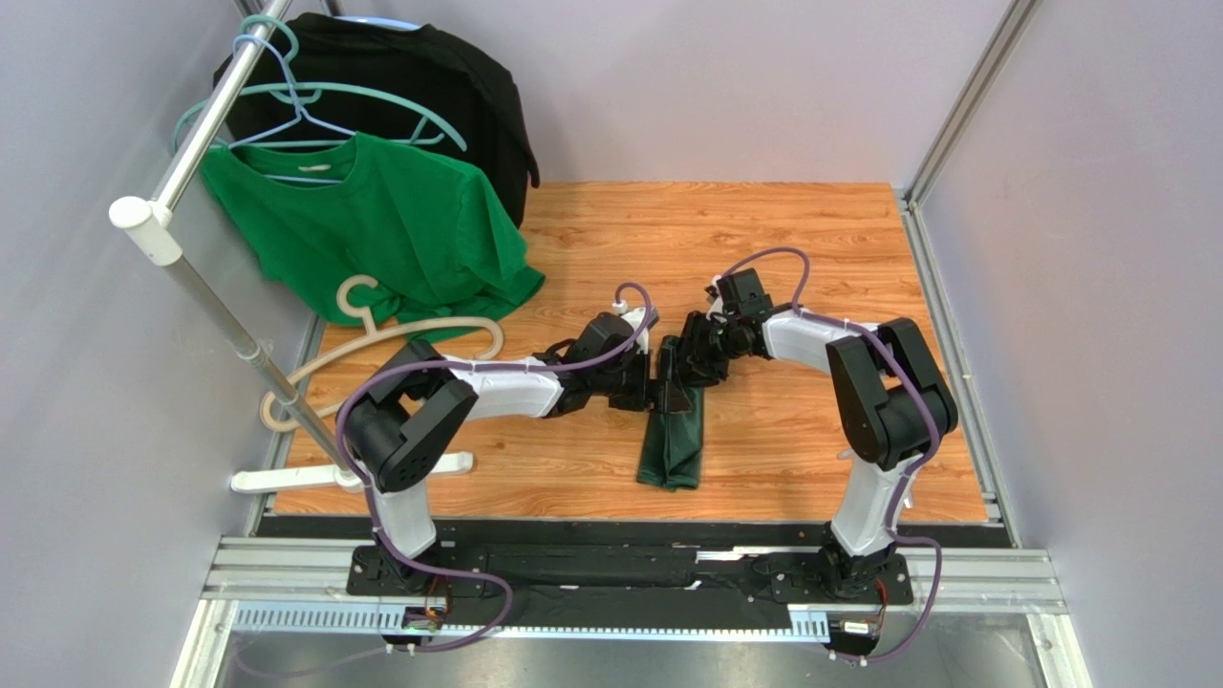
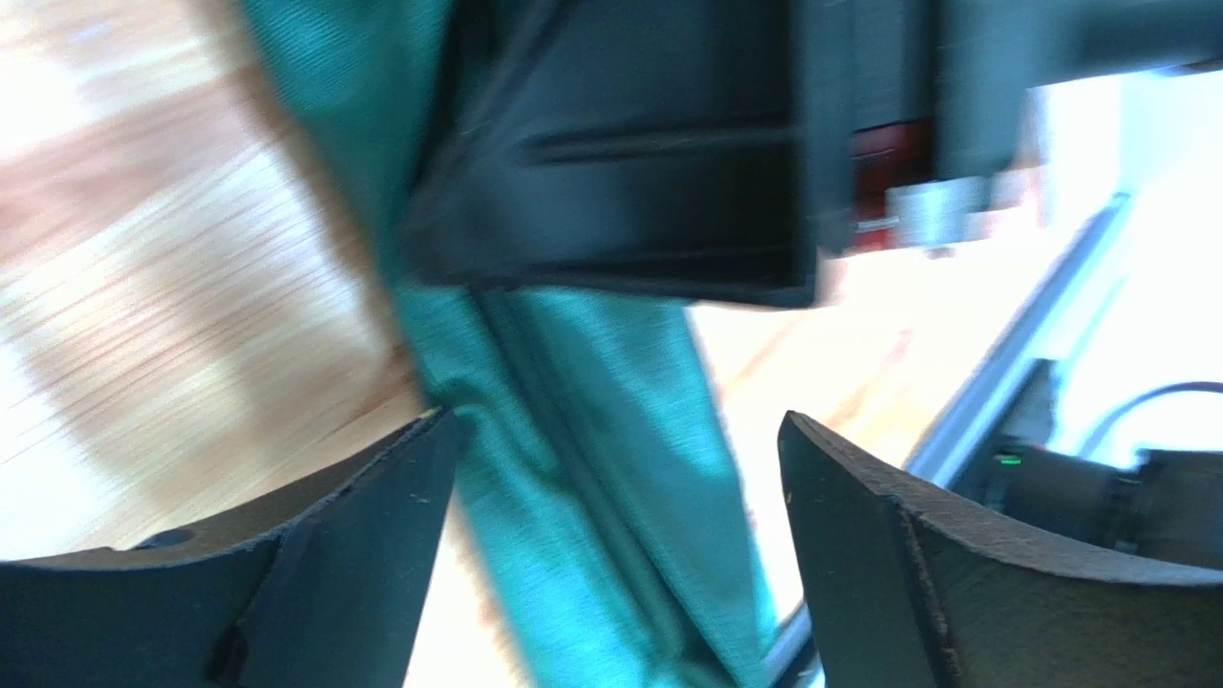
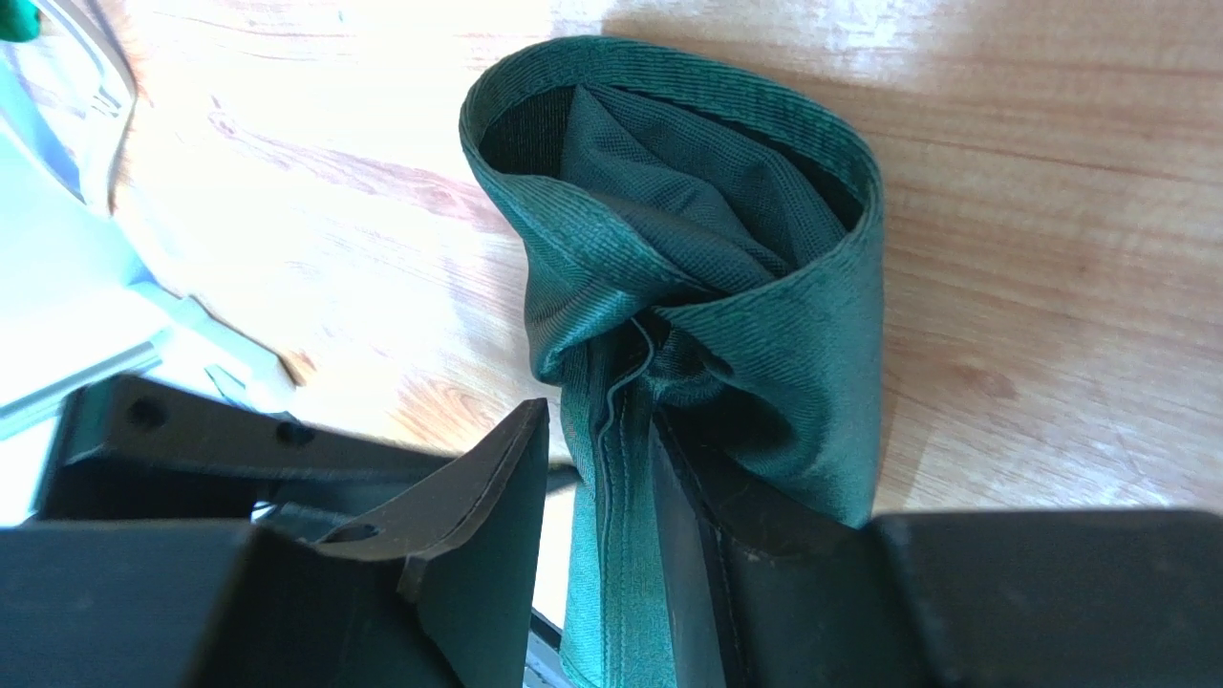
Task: Fold the napkin into a case and place the utensils inside
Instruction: Grasp the top corner of the smaller rectangle folded napkin from the folded napkin.
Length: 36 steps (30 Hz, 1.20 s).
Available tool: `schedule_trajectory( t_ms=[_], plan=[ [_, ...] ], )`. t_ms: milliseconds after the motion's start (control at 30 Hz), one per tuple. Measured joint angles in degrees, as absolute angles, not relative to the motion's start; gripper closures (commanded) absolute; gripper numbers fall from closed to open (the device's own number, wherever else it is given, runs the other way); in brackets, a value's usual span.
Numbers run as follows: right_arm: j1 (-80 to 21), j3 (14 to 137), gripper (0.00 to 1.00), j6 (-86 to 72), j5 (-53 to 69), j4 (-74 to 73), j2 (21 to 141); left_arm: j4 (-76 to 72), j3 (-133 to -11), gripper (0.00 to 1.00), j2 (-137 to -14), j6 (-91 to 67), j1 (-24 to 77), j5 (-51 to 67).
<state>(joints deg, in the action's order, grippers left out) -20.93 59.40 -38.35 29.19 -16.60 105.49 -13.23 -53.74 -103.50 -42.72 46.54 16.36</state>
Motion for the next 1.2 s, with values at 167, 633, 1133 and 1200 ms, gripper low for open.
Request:
schedule_trajectory(
  t_ms=[167, 633, 1133, 1200],
  plan=[
    [-20.93, 59.44, 0.64, -39.24, 29.74, -16.43, 105.58, -8.67, -54.78, 0.27, -104.57, -41.06, 46.33, 14.76],
    [-20.93, 59.44, 0.70, -40.71, 31.94, -16.45, 105.56, 1.89, -60.90, 0.37, -106.00, -38.39, 48.07, 8.03],
    [-20.16, 63.07, 0.59, -37.56, 32.05, -19.42, 105.08, -0.32, -59.44, 0.99, -107.07, -38.24, 47.75, 6.79],
    [-20.03, 63.40, 0.59, -36.99, 32.03, -19.44, 105.06, -0.71, -59.18, 0.99, -106.96, -38.26, 47.77, 6.79]
  ],
)
